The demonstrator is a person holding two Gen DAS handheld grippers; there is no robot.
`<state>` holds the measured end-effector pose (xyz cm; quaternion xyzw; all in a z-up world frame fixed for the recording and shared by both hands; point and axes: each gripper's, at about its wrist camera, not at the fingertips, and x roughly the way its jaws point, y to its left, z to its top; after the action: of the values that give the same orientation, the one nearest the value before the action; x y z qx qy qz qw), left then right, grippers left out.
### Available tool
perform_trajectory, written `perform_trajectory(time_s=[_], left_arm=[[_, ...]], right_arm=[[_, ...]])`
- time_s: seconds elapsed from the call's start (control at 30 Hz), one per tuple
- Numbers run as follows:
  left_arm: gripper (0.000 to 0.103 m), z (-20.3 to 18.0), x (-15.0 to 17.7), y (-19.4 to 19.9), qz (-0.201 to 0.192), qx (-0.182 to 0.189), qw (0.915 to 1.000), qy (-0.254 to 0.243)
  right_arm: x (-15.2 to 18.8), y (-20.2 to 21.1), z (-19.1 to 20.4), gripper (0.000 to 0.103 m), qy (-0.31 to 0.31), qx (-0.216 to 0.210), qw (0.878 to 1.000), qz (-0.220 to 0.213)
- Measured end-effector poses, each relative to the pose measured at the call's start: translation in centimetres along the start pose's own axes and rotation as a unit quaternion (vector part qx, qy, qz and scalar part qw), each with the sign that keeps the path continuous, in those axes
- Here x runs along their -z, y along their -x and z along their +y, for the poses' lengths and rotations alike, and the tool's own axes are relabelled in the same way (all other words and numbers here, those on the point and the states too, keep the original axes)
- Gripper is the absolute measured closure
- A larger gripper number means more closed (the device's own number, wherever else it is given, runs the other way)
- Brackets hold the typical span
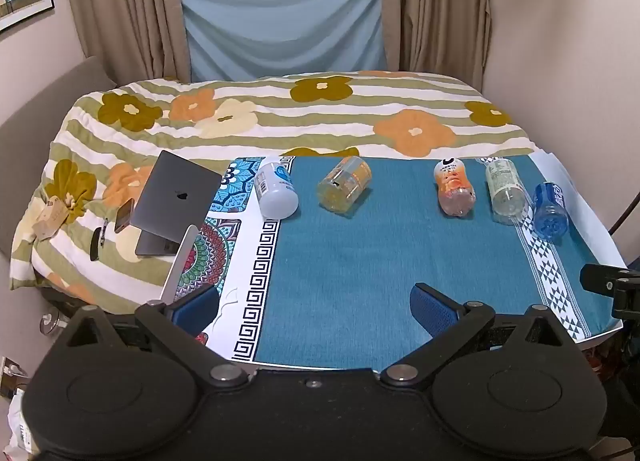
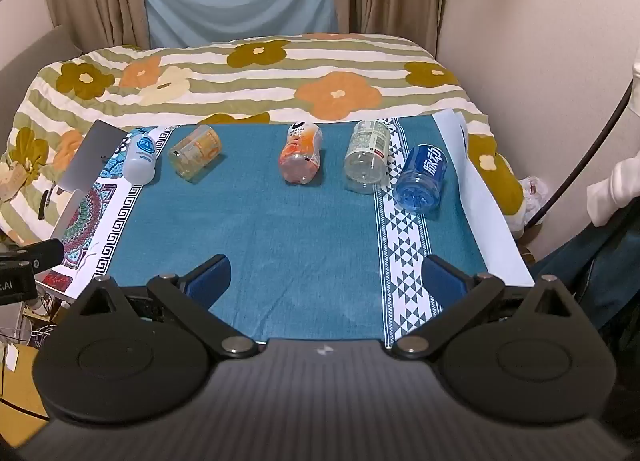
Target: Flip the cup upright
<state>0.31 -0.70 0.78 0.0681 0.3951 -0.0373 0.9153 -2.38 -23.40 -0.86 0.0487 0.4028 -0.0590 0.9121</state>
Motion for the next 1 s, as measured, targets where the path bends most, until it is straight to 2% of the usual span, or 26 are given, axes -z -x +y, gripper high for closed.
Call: perform_trajectory(time_s=[1.0], left_arm=[[0.000, -0.12, 0.05, -0.85, 0.014, 0.003, 0.9999, 0.001]], right_arm=[[0.08, -0.11, 0.09, 0.000, -0.001, 0.001, 1.000, -0.002]])
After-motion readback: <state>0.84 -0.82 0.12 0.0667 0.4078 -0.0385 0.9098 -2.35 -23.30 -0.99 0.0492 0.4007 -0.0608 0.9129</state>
